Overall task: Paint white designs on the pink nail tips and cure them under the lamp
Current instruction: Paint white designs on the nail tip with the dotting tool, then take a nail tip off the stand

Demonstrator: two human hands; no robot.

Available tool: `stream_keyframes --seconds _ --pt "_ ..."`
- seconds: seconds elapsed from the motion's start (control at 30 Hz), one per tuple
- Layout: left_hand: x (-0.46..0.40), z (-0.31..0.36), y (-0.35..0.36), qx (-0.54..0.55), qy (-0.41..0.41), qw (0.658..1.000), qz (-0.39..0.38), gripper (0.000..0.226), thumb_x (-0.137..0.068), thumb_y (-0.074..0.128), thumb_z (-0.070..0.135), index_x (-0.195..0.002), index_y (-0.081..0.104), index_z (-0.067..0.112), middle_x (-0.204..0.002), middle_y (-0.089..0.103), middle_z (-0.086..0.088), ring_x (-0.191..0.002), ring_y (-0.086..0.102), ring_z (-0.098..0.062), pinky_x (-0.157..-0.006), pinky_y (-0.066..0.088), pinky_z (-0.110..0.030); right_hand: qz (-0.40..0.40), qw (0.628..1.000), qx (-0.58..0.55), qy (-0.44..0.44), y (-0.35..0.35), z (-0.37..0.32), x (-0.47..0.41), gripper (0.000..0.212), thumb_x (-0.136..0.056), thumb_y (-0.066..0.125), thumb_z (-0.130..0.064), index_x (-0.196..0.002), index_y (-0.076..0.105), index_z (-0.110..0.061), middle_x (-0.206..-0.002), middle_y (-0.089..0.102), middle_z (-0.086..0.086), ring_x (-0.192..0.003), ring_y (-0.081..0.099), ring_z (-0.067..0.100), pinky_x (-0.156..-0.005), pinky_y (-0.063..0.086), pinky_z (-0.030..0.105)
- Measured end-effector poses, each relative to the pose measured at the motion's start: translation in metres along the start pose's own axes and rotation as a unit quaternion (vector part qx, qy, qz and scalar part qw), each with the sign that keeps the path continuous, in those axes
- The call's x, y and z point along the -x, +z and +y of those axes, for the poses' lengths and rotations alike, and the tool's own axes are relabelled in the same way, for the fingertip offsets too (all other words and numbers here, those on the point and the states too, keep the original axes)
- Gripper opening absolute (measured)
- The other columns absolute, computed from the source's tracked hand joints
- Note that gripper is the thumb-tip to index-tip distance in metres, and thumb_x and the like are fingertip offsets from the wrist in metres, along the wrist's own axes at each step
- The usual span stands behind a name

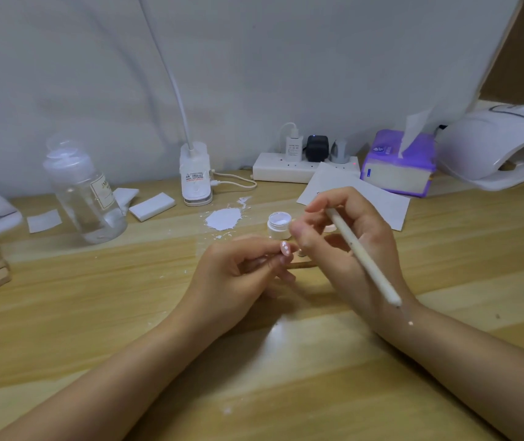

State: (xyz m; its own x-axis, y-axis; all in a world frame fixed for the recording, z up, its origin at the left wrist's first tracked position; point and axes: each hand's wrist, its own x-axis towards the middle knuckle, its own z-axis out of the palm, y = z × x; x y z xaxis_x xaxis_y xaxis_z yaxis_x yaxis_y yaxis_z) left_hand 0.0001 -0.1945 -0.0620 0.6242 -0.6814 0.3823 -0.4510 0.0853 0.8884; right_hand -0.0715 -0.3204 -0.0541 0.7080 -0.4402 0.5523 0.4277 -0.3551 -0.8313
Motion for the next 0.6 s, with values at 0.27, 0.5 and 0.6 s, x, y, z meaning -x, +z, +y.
stream_keyframes --seconds 0.27,0.5,0.6 --pt "-0.0004 0.0006 -0.0014 0.032 0.001 0.998 0.052 0.015 -0.072 0.061 0.018 -0.081 0.070 0.027 -0.077 0.072 0.001 -0.065 0.067 -0.002 -0.051 0.052 -0.017 -0.074 0.996 0.053 -0.014 -0.0003 0.0050 -0.0004 0.032 -0.067 0.070 -0.019 -0.088 0.050 -0.033 -0.088 0.069 -0.009 -0.085 0.063 0.012 -0.071 0.047 0.022" --pt "-0.0009 -0.0014 -0.0022 0.036 0.002 0.998 0.045 0.015 -0.073 0.060 0.019 -0.081 0.071 0.026 -0.076 0.071 -0.001 -0.066 0.068 -0.007 -0.051 0.054 -0.021 -0.078 0.996 0.050 -0.018 -0.0006 0.0050 -0.0006 0.032 -0.066 0.070 -0.017 -0.086 0.049 -0.031 -0.084 0.068 -0.012 -0.082 0.061 0.000 -0.070 0.047 0.019" --pt "-0.0007 -0.0014 -0.0029 0.012 0.016 0.999 0.036 0.016 -0.074 0.060 0.021 -0.080 0.071 0.030 -0.080 0.069 -0.007 -0.067 0.066 -0.007 -0.051 0.053 -0.020 -0.082 0.995 0.050 -0.021 -0.0004 0.0043 -0.0007 0.033 -0.065 0.071 -0.016 -0.086 0.050 -0.031 -0.083 0.068 -0.013 -0.082 0.061 -0.002 -0.070 0.047 0.016"
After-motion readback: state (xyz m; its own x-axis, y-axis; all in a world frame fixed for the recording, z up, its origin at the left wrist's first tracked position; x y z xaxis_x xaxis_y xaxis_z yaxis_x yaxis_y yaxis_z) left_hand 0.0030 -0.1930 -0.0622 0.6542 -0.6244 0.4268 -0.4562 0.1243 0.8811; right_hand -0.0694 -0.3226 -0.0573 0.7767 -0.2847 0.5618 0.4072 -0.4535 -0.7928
